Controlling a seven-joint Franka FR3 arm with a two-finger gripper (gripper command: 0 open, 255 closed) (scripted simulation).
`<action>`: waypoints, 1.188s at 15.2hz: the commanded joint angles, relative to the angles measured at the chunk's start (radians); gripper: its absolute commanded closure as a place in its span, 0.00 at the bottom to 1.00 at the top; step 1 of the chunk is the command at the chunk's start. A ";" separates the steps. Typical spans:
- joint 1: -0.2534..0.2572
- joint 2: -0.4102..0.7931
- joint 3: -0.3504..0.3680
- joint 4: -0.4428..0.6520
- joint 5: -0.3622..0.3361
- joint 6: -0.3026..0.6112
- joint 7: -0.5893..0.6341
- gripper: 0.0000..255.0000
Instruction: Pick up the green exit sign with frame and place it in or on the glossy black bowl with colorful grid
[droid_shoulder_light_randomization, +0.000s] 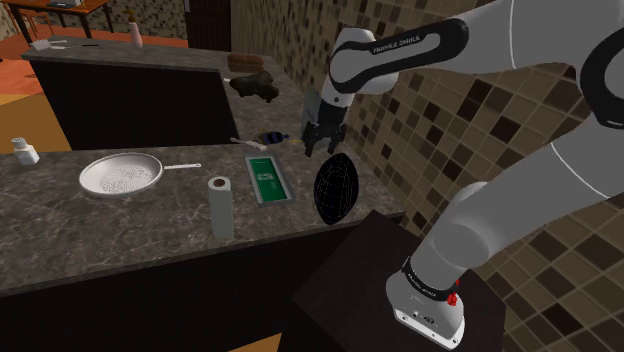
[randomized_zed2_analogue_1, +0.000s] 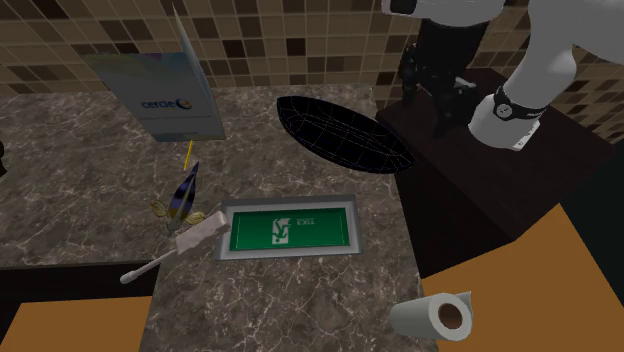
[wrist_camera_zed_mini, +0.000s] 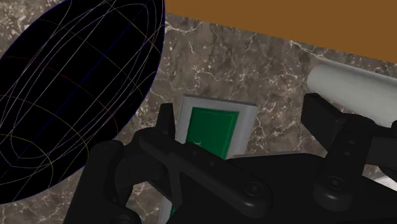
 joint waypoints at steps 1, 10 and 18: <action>-0.003 0.074 -0.011 0.023 0.017 0.052 -0.009 0.00; -0.028 0.425 -0.059 0.186 0.136 0.226 -0.096 0.00; -0.084 0.737 -0.057 0.412 0.262 0.292 -0.171 0.00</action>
